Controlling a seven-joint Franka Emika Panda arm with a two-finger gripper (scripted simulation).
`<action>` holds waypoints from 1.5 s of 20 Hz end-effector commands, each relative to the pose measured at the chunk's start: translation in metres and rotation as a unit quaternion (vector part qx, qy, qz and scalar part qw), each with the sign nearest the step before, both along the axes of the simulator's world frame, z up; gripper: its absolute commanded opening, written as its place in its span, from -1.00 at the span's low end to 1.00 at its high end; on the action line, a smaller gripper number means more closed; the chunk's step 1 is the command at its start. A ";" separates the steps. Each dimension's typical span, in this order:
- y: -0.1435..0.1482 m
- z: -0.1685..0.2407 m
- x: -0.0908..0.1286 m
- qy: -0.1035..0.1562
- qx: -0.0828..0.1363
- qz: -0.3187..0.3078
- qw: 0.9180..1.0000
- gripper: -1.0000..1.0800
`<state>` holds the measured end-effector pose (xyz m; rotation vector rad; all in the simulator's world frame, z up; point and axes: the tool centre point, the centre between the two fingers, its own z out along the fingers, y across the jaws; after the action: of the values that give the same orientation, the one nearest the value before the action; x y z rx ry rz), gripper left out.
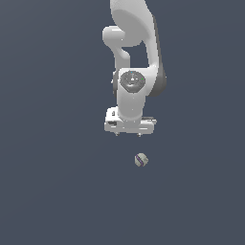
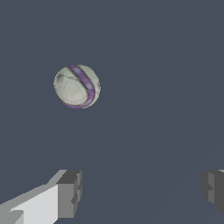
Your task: Pick up the object and move it to a goal position.
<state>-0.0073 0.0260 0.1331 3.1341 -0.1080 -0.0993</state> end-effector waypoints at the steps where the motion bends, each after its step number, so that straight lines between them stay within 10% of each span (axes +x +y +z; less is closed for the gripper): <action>1: 0.002 -0.002 0.004 -0.001 -0.001 -0.024 1.000 0.92; 15: 0.019 -0.016 0.030 -0.009 -0.007 -0.199 0.980 0.92; 30: 0.040 -0.031 0.057 -0.018 -0.013 -0.381 0.924 0.92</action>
<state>0.0474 0.0635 0.1034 2.8814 -1.2382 -0.0406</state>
